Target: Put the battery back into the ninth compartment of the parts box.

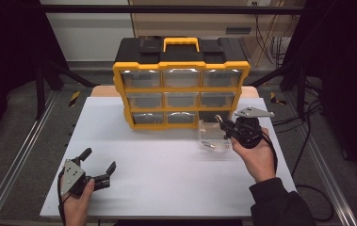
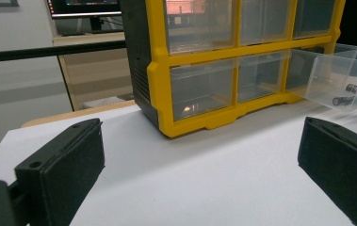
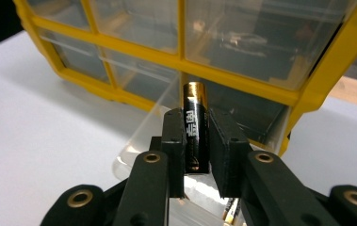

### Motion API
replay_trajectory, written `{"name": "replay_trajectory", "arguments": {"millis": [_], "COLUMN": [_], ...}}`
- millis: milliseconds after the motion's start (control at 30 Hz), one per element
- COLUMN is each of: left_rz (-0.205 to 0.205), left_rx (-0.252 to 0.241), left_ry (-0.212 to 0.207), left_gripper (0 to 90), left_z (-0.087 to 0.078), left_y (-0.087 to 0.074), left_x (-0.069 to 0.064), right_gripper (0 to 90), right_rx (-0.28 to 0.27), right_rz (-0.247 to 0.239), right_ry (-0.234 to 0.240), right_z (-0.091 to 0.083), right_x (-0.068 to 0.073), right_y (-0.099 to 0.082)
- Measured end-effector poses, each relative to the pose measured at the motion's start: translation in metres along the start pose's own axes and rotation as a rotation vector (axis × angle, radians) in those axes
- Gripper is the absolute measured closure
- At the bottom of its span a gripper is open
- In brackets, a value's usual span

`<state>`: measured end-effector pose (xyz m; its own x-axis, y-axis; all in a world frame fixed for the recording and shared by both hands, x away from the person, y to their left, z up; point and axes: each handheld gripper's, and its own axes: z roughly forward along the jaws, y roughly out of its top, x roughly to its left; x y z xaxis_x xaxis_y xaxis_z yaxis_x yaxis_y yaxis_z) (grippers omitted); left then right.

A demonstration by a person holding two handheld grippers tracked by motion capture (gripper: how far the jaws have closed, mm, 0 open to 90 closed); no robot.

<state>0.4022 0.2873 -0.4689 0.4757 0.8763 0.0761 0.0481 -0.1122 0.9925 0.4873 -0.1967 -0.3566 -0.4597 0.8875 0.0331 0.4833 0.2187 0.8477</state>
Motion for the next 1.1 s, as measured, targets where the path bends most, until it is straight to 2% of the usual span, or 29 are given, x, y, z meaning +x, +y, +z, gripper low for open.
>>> {"name": "replay_trajectory", "arguments": {"millis": [33,133,167,200,267,367,467,567,733,800,833,867,1000,1033,1100], "left_rz": [-0.001,-0.001,-0.001,0.0,-0.001,-0.002,-0.001,-0.001,0.0,0.001,0.001,0.001,0.0,0.001,0.001], "left_rx": [-0.002,-0.002,-0.002,-0.003,-0.002,-0.001,-0.002,-0.001,-0.001,0.0,0.0,0.001,0.001,0.002,0.002], "left_ry": [0.001,0.0,-0.002,-0.002,-0.001,-0.001,-0.002,-0.001,-0.003,-0.004,-0.004,-0.006,-0.008,-0.009,-0.009], "left_gripper": [0.8,0.8,0.9,0.9,0.8,0.8,0.8,0.8,0.8,0.8,0.8,0.8,0.8,0.7,0.7], "left_z": [0.0,0.0,0.0,-0.001,-0.001,0.0,0.0,0.0,0.0,0.0,0.0,0.0,0.0,0.0,0.0], "left_y": [0.0,0.0,0.0,0.0,0.0,0.0,0.0,0.0,0.0,0.0,0.0,0.0,0.0,0.0,0.0], "left_x": [0.0,0.0,0.0,0.0,0.0,0.001,0.0,0.0,0.0,0.0,0.0,0.0,-0.001,-0.001,-0.001], "right_gripper": [76.6,76.5,75.1,71.1,64.3,61.5,51.8,48.5,41.8,35.4,35.4,29.3,22.3,17.7,14.6], "right_rx": [0.022,0.037,0.043,0.031,0.014,0.003,-0.003,-0.006,-0.031,-0.052,-0.052,-0.063,-0.093,-0.126,-0.16], "right_rz": [-0.001,-0.001,0.0,0.005,0.015,0.008,0.007,0.013,0.03,0.038,0.038,0.046,0.053,0.058,0.071], "right_ry": [-0.007,-0.011,-0.04,-0.046,-0.05,-0.05,-0.052,-0.056,-0.047,-0.036,-0.036,-0.037,-0.03,-0.028,-0.021], "right_z": [0.007,0.014,0.021,0.023,0.023,0.022,0.019,0.017,0.014,0.012,0.012,0.011,0.007,0.003,0.0], "right_x": [-0.001,-0.001,-0.002,-0.002,-0.001,0.001,0.003,0.003,0.002,0.003,0.003,0.003,0.003,0.003,0.002], "right_y": [0.0,0.0,-0.001,-0.001,-0.001,0.0,0.0,0.0,0.002,0.002,0.002,0.002,0.003,0.003,0.004]}}
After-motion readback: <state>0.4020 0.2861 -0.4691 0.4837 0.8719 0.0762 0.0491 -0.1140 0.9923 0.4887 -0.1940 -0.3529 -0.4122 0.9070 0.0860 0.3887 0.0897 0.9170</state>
